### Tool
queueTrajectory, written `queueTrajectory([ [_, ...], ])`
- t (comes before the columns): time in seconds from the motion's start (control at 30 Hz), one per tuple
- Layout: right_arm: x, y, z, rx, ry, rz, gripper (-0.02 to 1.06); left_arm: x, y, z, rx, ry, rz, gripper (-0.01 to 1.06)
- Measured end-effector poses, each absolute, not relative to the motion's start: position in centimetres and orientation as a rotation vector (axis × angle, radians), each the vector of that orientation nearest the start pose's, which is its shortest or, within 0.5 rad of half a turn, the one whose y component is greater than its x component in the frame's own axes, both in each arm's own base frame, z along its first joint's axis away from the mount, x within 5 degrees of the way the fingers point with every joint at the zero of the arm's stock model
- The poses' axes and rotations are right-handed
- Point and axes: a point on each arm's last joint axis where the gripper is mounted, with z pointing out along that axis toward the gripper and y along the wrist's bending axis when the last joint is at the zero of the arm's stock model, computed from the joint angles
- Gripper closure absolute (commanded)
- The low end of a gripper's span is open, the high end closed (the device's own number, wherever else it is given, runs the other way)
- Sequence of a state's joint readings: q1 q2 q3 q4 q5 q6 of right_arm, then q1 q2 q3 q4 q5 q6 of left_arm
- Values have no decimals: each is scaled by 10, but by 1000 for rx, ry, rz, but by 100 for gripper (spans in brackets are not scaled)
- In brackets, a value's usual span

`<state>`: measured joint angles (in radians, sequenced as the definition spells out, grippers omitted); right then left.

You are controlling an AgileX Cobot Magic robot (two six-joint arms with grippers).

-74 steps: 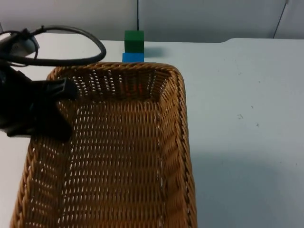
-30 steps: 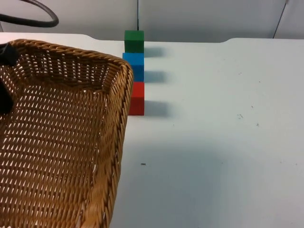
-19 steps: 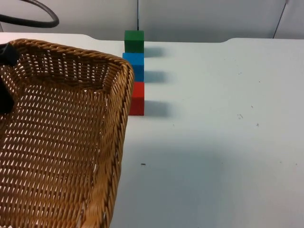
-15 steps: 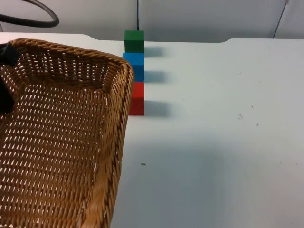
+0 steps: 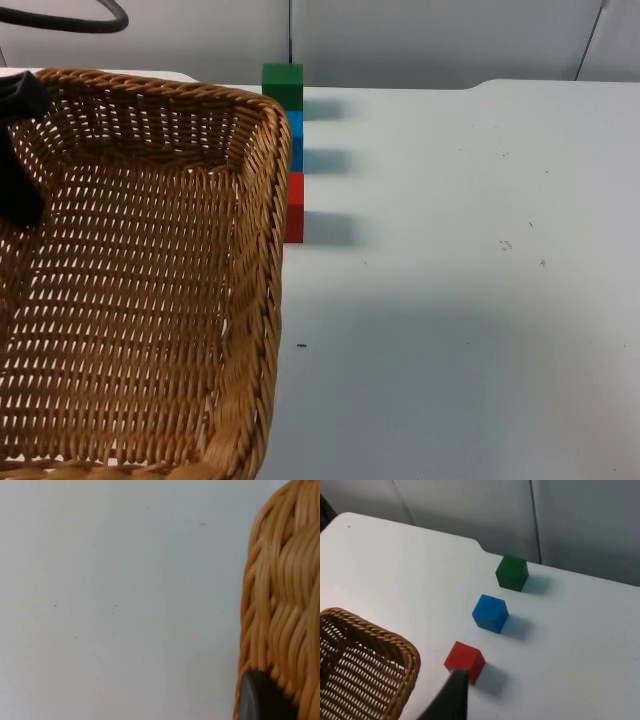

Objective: Pick up the basket with the left hand and place the blue cube into the basket with the right hand.

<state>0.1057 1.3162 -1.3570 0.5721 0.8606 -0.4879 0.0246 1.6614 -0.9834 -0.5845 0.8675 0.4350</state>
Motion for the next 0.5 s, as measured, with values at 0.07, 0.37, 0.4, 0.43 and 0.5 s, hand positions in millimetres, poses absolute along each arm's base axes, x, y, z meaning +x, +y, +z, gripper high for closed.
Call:
queueTrajectory([
  [0.07, 286, 86, 403, -449, 2154, 453, 6, 302, -31, 199, 71, 2863, -625, 105],
  [0.37, 339, 156, 356, -306, 2267, 514, 6, 302, -31, 199, 71, 2861, -624, 105],
  [0.4, 345, 166, 349, -291, 2289, 532, 6, 302, -31, 199, 71, 2861, -624, 105],
  [0.43, 345, 166, 349, -291, 2289, 532, 6, 302, -31, 199, 71, 2861, -624, 105],
  [0.5, 360, 184, 327, -277, 2339, 546, 6, 302, -31, 199, 71, 2861, -624, 105],
])
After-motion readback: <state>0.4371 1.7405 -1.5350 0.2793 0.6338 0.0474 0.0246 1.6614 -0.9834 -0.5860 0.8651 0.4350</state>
